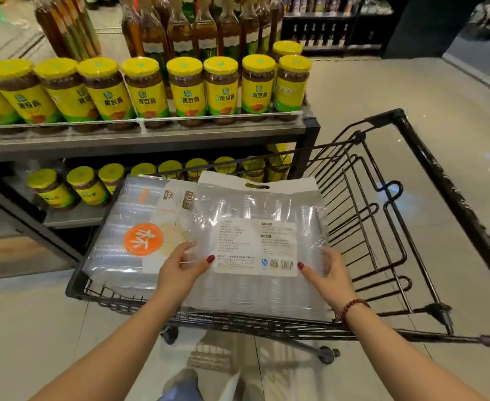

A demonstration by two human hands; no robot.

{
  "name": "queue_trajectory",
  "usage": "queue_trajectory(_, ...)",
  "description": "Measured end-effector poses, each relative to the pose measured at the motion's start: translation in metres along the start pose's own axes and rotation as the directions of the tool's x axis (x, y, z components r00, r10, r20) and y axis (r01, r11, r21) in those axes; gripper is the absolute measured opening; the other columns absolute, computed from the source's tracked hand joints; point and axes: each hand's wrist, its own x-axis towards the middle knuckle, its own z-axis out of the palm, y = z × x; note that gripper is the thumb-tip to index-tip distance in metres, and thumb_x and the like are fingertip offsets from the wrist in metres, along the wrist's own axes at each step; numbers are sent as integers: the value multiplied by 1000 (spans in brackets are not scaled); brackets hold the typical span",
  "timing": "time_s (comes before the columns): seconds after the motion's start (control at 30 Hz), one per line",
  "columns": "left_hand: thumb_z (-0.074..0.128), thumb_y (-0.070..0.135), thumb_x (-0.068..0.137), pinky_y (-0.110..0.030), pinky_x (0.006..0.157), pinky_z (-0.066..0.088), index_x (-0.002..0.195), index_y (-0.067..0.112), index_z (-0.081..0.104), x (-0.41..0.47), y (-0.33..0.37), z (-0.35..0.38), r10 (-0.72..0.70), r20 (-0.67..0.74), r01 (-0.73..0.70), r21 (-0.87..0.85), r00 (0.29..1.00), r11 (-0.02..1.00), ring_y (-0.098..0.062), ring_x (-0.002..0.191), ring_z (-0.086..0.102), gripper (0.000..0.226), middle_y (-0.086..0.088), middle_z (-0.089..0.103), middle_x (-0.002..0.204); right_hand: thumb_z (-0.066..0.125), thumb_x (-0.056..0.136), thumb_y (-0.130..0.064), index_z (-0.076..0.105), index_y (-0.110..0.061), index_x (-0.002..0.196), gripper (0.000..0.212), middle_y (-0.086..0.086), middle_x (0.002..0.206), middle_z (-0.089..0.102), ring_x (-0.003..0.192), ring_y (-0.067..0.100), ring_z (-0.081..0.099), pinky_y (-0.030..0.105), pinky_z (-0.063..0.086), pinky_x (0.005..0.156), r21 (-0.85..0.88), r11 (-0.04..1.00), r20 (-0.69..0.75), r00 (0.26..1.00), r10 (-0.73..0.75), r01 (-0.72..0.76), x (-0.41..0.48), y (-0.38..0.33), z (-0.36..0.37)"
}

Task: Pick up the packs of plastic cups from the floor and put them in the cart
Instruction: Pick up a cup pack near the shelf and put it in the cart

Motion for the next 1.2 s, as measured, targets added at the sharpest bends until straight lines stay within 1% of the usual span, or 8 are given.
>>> queue_trajectory(0.27, 79, 34, 79, -40, 104, 47, 140, 20, 52, 1, 4, 2, 111, -30, -112, -22, 993, 993, -20, 119, 58, 69, 0, 60, 134, 80, 75, -10, 39, -19, 122, 63, -9, 116, 52, 100, 2, 54, 15, 47, 77, -24, 997, 3, 997, -74, 74, 5, -3, -11)
queue_trajectory(0.47, 82, 22, 76, -38, 100, 50, 137, 24, 53, -8, -15, 1, 109, 9, -109, 4, 994, 994, -18, 113, 61, 67, -2, 65, 124, 86, 67, -10, 31, -26, 127, 83, -17, 116, 46, 114, 7, 50, 29, 45, 99, -150, 983, 103, 990, -92, 107, -1, 1, -17)
queue_trajectory(0.57, 84, 26, 73, -34, 92, 52, 129, 27, 53, -9, -21, 1, 77, -8, -76, 26, 997, 997, -19, 105, 62, 64, -1, 65, 111, 90, 63, -16, 32, -32, 134, 93, -18, 121, 52, 115, 8, 54, 32, 51, 95, -207, 973, 188, 980, -65, 105, 0, -1, -24)
queue_trajectory(0.7, 74, 42, 80, -28, 84, 50, 138, 29, 50, 4, -3, -4, 89, 32, -92, 113, 995, 989, -16, 94, 58, 64, 0, 59, 97, 85, 70, -18, 39, -21, 132, 78, -9, 124, 52, 108, 11, 55, 27, 52, 83, -145, 989, 174, 985, 11, 14, 4, -16, -31)
queue_trajectory(0.87, 73, 53, 79, -44, 106, 43, 147, 15, 40, 35, 45, 1, 34, 23, -33, -50, 999, 998, -26, 126, 50, 85, -4, 51, 133, 82, 67, -38, 31, -14, 148, 99, 3, 136, 52, 113, 21, 57, 40, 51, 91, 115, 990, 60, 995, 79, -85, 34, -49, -21)
queue_trajectory(0.97, 79, 52, 73, -49, 105, 44, 144, 13, 41, 49, 63, 7, -19, 10, 20, -121, 1000, 992, -28, 124, 52, 90, -6, 51, 137, 84, 68, -29, 52, -17, 125, 67, 3, 117, 65, 97, 15, 65, 36, 56, 77, 30, 999, 101, 995, 28, -31, 42, -62, -14)
queue_trajectory(1.03, 81, 52, 68, -51, 107, 43, 148, 13, 37, 48, 66, 8, -28, 3, 28, -147, 1000, 989, -29, 126, 50, 99, -9, 49, 142, 83, 72, -19, 56, -26, 111, 47, 3, 117, 66, 99, 14, 65, 39, 57, 83, -38, 998, 110, 993, -46, 50, 39, -60, -12)
queue_trajectory(1.2, 83, 38, 72, -45, 108, 41, 138, 13, 52, 32, 71, 2, 42, 8, -38, -255, 999, 966, -20, 110, 61, 77, -7, 64, 102, 87, 67, -20, 44, -21, 138, 83, -7, 134, 46, 121, 10, 46, 33, 47, 99, -90, 985, 24, 989, -148, 150, 9, -41, -27)
